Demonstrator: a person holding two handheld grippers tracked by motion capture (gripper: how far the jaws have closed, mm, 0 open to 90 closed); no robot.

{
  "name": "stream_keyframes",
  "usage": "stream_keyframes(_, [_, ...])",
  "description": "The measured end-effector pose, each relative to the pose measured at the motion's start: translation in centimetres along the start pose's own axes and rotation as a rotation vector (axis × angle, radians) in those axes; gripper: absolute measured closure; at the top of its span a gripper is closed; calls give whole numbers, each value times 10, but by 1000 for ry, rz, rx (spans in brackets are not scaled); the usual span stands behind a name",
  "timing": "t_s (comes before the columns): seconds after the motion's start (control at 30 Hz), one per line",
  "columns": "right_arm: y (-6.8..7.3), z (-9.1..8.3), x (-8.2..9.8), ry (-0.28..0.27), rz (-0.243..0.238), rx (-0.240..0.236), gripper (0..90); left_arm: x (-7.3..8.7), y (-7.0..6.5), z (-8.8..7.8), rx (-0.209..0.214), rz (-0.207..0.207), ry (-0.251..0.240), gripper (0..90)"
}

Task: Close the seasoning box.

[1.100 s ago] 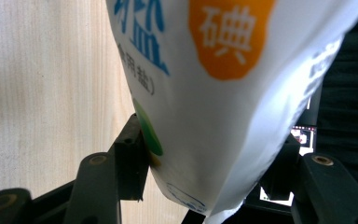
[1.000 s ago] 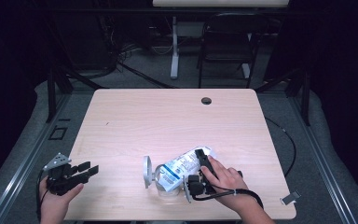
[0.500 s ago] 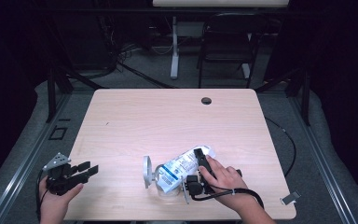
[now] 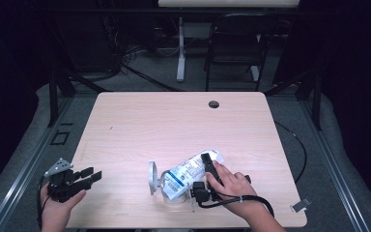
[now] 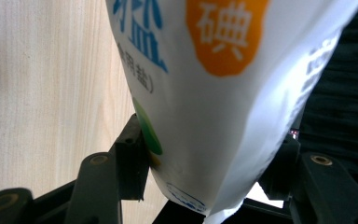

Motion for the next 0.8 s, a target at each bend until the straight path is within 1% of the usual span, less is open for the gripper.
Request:
stream_keyframes(0.07, [0, 0, 0, 2, -4, -1, 454, 0, 0, 0, 1, -1, -4, 551])
stream_keyframes(0.1, [-1, -2, 1, 20, -17, 0, 455, 0, 0, 0, 1, -3, -6, 551])
stream_keyframes(0.17, [-1, -2, 1, 23, -19, -1, 455, 0, 0, 0, 1, -2, -7, 551])
stream_keyframes(0.2, [-2, -1, 0, 11, -22, 4, 456, 0, 0, 0, 0, -2, -6, 551])
stream_keyframes(0.23, [-2, -1, 0, 11, -22, 4, 456, 0, 0, 0, 0, -2, -6, 551])
stream_keyframes(0.3, [-1, -2, 0, 17, -19, 2, 456, -1, 0, 0, 1, -3, -7, 551])
stream_keyframes(0.33, [-2, -4, -1, 29, -35, 5, 456, -1, 0, -1, 1, -3, -7, 551])
stream_keyframes(0.37, [-2, -4, -1, 29, -35, 5, 456, -1, 0, -1, 1, -3, -7, 551])
stream_keyframes(0.4, [0, -2, -4, -8, -19, 1, 457, -1, 0, -1, 1, -2, -4, 551])
stream_keyframes(0.43, [0, -2, -4, -8, -19, 1, 457, -1, 0, -1, 1, -2, -4, 551])
stream_keyframes(0.47, [-2, -4, -4, 20, -46, 8, 458, -1, 0, -1, 2, -3, -7, 551])
stream_keyframes(0.53, [-2, -5, -3, 29, -53, 11, 459, -1, 0, -1, 3, -3, -6, 551])
stream_keyframes(0.57, [-3, -6, -3, 31, -54, 12, 460, -1, 0, -1, 2, -3, -7, 551])
stream_keyframes(0.6, [-2, -4, -5, 16, -51, 13, 460, -1, 0, -1, 2, -4, -10, 551])
stream_keyframes(0.63, [-2, -4, -5, 16, -51, 13, 460, -1, 0, -1, 2, -4, -10, 551])
stream_keyframes(0.8, [-3, -6, -5, 30, -63, 17, 461, -1, 1, -1, 0, -6, -9, 551])
Point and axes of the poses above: each handheld gripper's, and its own axes: z roughly forward along the jaws, x roughly out of its underside, y roughly to its left, the point moved 10 cm from there along z, roughly forward along the jaws, and after that the axes turned 10 degrees about -x, right-handed, at the moved point
